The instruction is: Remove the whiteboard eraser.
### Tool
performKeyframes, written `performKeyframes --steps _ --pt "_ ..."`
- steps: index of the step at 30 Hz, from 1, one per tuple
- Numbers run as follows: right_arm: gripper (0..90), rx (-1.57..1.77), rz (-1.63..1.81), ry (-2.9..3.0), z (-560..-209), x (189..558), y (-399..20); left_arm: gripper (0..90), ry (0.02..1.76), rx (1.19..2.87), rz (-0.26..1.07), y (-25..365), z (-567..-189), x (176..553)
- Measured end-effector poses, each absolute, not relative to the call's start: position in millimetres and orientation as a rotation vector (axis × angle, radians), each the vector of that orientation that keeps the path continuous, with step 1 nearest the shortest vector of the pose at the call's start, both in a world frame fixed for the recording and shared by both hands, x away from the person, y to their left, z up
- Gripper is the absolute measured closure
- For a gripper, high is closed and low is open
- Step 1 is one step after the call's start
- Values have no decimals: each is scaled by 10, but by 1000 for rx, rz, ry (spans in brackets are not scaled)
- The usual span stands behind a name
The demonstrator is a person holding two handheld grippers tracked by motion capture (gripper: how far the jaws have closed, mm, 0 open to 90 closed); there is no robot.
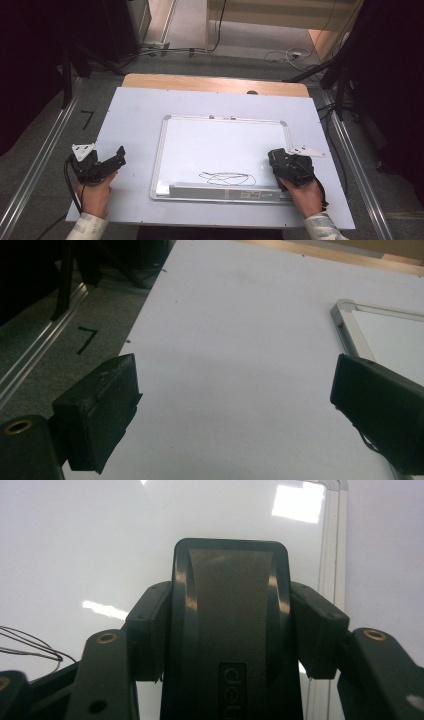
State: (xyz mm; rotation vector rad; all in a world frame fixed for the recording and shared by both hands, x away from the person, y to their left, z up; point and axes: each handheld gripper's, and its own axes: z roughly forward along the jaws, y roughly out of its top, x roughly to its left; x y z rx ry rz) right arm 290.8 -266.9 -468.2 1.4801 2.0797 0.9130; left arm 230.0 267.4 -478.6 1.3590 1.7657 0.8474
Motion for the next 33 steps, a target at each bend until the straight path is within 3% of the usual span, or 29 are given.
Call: performKeyframes --steps 33 --pt "384 1359 963 2154 -4615 3039 -2305 57 1771 1354 837 2689 -4798 2309"
